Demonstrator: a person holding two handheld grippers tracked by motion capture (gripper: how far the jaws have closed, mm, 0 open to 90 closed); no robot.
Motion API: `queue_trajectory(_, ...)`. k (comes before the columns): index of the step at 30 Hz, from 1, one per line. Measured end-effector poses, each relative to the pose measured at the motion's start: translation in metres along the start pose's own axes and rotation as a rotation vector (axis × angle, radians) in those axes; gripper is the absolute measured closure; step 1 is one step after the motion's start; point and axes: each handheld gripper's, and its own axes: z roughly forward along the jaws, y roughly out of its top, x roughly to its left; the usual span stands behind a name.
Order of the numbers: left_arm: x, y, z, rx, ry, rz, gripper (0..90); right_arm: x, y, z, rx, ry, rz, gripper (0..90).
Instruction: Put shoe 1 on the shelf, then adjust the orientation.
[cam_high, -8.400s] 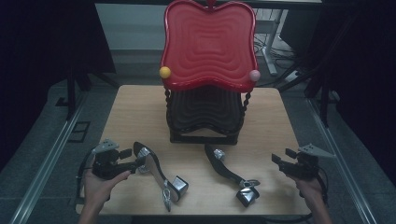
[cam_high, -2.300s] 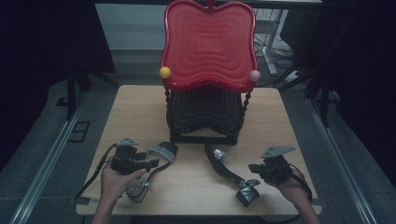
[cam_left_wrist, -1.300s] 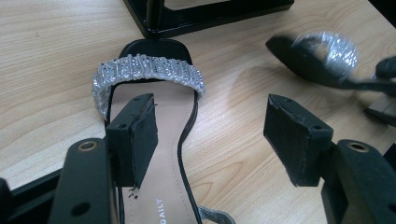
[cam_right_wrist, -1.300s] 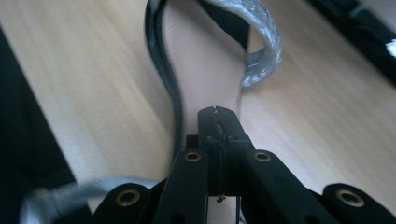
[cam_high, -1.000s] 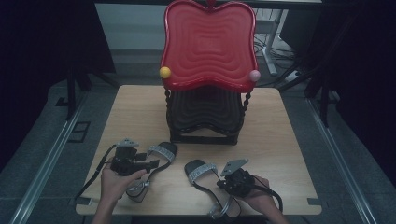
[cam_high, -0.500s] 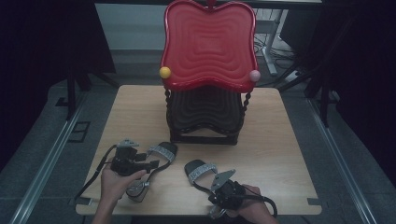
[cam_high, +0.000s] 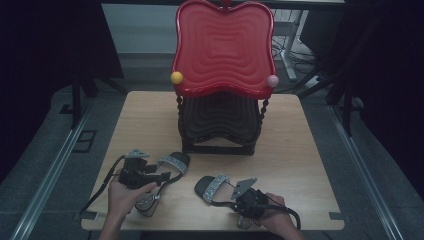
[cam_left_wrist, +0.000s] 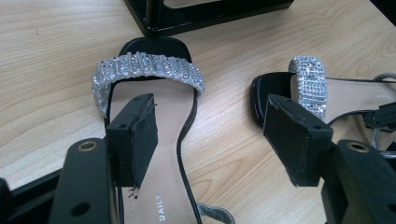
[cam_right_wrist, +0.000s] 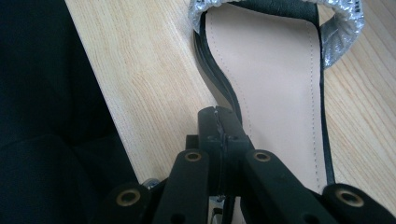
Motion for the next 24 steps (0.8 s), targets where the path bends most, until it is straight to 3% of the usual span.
queue_trajectory(4, 0.0, 0.0, -0.001, -0.004, 0.001, 0.0, 35.2, -0.002, -0.002, -0.004, -0.028, 0.013, 0.021, 89.5)
queue_trajectory(7, 0.0, 0.0, -0.001, -0.003, -0.001, -0.001, 34.9, -0.003, -0.003, -0.012, -0.098, 0.063, 0.031, 74.7)
queue_trajectory(10, -0.001, -0.002, -0.001, 0.002, 0.003, 0.004, 34.6, -0.008, -0.004, -0.023, -0.178, 0.089, 0.06, 67.4)
queue_trajectory(14, -0.005, -0.007, -0.004, 0.018, 0.024, 0.024, 34.5, -0.02, -0.013, -0.039, -0.28, 0.061, 0.112, 55.7)
queue_trajectory(15, -0.005, -0.007, -0.004, 0.018, 0.024, 0.024, 34.2, -0.02, -0.013, -0.039, -0.28, 0.061, 0.112, 55.7)
queue_trajectory(16, -0.006, -0.009, -0.007, 0.029, 0.044, 0.029, 34.0, -0.027, -0.019, -0.047, -0.318, 0.043, 0.143, 52.8)
queue_trajectory(21, -0.007, -0.013, -0.011, 0.076, 0.097, 0.04, 32.3, -0.037, -0.026, -0.056, -0.355, 0.019, 0.194, 51.6)
queue_trajectory(24, -0.003, -0.013, -0.017, 0.101, 0.147, 0.021, 32.1, -0.042, -0.03, -0.058, -0.357, -0.004, 0.216, 50.7)
